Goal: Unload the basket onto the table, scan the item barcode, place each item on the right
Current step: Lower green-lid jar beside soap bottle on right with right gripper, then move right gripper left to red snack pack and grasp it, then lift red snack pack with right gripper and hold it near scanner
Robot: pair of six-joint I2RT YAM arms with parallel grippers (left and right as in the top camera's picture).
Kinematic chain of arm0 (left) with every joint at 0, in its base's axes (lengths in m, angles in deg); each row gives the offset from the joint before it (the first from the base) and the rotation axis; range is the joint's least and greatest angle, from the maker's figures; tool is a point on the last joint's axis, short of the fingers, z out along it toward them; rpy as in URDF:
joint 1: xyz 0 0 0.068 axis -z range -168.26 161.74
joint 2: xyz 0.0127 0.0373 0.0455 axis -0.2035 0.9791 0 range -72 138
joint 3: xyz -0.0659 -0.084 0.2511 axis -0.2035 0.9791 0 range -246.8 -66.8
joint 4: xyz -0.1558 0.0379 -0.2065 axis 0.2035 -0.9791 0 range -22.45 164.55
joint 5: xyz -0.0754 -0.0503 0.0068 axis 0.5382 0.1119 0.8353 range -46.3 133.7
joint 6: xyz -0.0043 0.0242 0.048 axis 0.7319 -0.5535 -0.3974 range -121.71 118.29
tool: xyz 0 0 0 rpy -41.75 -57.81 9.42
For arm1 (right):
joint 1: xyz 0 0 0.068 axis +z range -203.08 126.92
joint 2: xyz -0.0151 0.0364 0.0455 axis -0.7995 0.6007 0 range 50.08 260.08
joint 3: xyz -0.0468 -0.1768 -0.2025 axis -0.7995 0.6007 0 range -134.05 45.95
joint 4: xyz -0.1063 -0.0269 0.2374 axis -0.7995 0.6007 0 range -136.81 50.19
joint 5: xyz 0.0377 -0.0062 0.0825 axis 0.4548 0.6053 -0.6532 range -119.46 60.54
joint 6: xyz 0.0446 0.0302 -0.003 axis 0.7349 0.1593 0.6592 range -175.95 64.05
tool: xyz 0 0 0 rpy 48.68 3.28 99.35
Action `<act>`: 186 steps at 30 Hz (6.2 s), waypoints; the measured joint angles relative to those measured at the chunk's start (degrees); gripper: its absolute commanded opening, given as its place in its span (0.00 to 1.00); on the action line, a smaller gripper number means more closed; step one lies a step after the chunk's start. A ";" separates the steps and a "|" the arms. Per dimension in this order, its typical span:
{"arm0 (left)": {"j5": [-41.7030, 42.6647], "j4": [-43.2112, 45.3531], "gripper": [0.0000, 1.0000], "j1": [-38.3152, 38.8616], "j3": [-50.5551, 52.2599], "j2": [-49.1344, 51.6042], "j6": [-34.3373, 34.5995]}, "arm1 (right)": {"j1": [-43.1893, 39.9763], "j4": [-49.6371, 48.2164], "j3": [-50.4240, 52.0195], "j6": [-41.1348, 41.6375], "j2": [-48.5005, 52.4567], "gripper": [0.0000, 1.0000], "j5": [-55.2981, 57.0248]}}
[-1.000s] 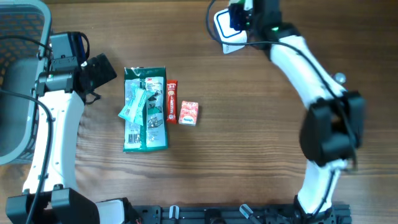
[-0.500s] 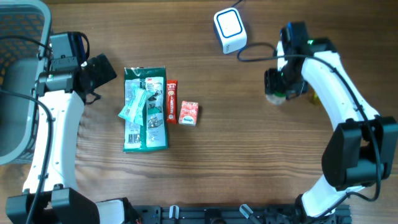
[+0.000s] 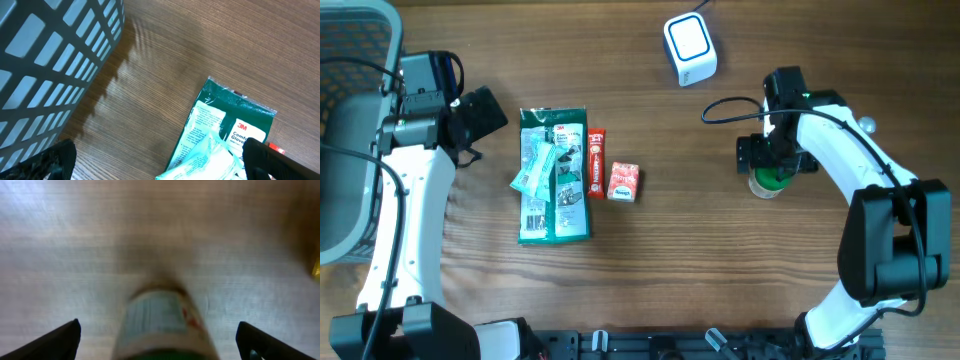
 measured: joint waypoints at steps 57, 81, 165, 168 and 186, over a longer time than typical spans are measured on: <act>0.02 0.00 1.00 0.00 0.00 0.00 0.00 | 13.14 -17.86 2.16 14.88 0.04 0.36 -28.11; 0.02 -0.02 1.00 0.00 0.00 0.00 0.00 | 30.25 -29.57 3.37 30.27 0.04 0.32 -14.58; 0.02 0.00 1.00 0.00 0.00 0.00 0.00 | 1.95 -37.27 8.57 0.13 1.95 0.04 -92.41; 0.02 0.00 1.00 0.00 0.00 0.00 0.00 | 1.95 -37.27 8.57 0.13 1.95 0.04 -92.41; 0.02 -0.02 1.00 0.00 0.00 0.00 0.00 | 1.95 -37.27 8.81 1.07 -1.55 0.04 -92.41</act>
